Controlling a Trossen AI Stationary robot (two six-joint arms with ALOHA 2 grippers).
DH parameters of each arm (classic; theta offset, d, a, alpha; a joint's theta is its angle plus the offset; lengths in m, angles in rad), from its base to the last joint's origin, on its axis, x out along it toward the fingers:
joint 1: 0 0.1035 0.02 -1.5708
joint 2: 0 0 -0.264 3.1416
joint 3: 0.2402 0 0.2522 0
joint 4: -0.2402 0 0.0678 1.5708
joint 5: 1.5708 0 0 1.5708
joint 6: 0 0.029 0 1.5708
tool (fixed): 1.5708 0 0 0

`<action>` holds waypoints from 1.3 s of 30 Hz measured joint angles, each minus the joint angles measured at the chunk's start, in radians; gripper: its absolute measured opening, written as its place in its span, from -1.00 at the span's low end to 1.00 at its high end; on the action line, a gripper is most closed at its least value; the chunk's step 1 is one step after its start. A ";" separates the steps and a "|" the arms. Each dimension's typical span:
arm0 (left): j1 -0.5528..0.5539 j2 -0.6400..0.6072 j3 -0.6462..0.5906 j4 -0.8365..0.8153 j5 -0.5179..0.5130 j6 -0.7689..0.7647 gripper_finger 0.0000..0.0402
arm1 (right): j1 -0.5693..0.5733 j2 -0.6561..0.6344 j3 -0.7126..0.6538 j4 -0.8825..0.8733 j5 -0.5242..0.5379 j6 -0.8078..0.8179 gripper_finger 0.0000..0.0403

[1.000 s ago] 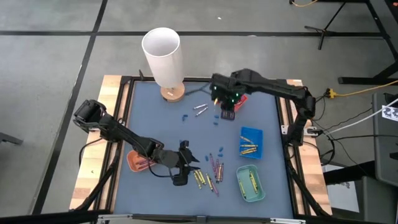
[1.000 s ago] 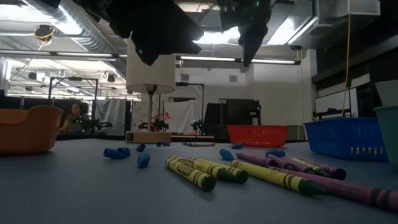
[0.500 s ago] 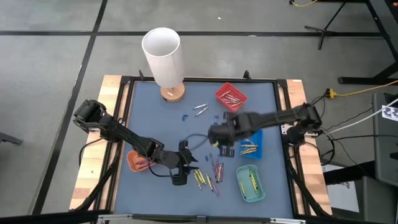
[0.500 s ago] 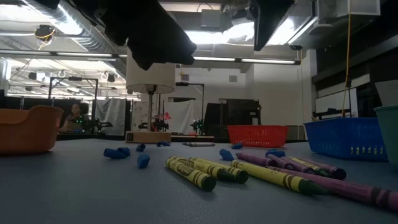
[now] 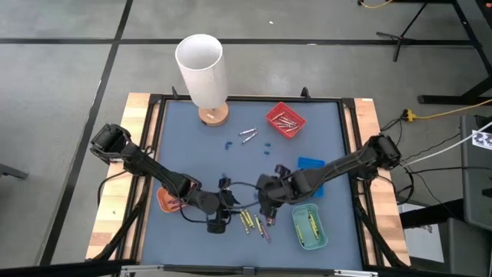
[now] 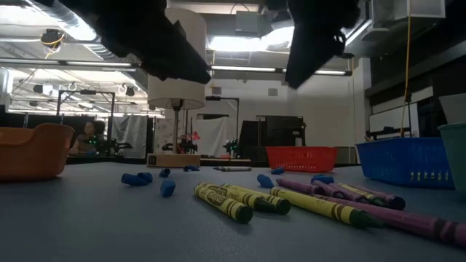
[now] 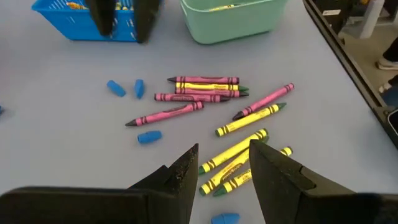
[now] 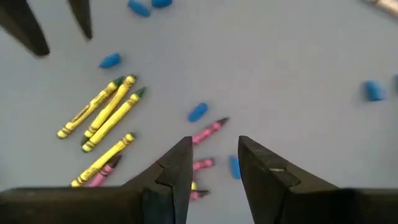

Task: Sort crayons
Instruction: Put the violet crayon into the orange bin

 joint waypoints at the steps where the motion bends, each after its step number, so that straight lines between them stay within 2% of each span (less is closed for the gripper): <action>1: -0.001 0.000 0.000 -0.002 0.000 0.000 -0.37 | 0.003 0.000 -0.023 0.039 -0.001 0.000 -0.37; 18: -0.001 0.000 0.000 -0.039 0.000 0.000 -0.37 | 0.000 0.024 -0.259 0.398 0.015 0.098 -0.37; 29: -0.001 0.000 0.000 -0.044 -0.001 -0.001 -0.37 | 0.000 0.138 -0.259 0.422 0.015 0.097 -0.37; 39: -0.001 0.000 0.000 -0.044 -0.001 -0.002 -0.37 | 0.000 0.164 -0.257 0.427 0.015 0.096 -0.37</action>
